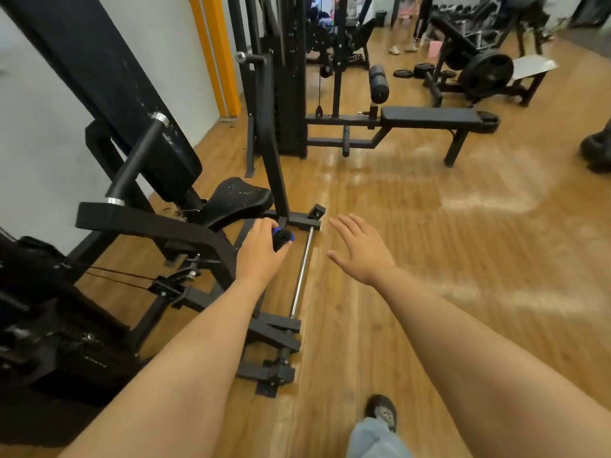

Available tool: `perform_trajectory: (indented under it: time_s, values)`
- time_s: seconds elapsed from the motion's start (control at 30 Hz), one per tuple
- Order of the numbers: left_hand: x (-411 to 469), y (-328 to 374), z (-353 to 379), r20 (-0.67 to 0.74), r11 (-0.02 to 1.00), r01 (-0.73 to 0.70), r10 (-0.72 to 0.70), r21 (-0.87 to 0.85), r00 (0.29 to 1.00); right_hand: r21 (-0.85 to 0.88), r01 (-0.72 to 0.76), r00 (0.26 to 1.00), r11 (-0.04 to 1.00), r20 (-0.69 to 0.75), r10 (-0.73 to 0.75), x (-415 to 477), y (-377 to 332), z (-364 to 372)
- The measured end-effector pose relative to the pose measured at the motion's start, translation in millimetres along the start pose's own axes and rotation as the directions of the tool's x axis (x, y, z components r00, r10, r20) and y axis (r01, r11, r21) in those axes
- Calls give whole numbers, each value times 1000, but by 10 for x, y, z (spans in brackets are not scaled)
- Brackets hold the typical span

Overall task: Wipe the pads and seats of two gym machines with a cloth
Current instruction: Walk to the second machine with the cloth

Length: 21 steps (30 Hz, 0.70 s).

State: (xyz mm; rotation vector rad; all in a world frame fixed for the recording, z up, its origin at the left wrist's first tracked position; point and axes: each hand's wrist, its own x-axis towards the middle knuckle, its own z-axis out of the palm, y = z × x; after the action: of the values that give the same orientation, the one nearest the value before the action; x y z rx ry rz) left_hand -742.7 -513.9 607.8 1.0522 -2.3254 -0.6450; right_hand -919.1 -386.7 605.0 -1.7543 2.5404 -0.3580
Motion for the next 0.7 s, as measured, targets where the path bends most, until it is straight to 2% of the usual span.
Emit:
perform_trajectory:
  time_s: [0.2, 0.3, 0.37, 0.53, 0.7]
  values:
    - [947, 263, 644, -7, 996, 71, -71, 56, 997, -40, 104, 993, 994, 64, -102, 1092, 989, -58]
    - [1393, 416, 817, -63, 987, 155, -153, 31, 986, -43, 122, 989, 992, 86, -118, 1707, 1349, -155]
    - [1654, 408, 860, -118, 976, 217, -215, 5, 970, -17, 176, 981, 984, 91, -174, 2111, 1391, -172]
    - [2110, 36, 816, -187, 936, 344, -327, 70, 926, 50, 390, 910, 919, 135, -393, 2903, 1112, 40]
    - [2647, -469, 676, -260, 886, 451, -412, 110, 873, 90, 480, 865, 873, 119, -488, 3765, 860, 241]
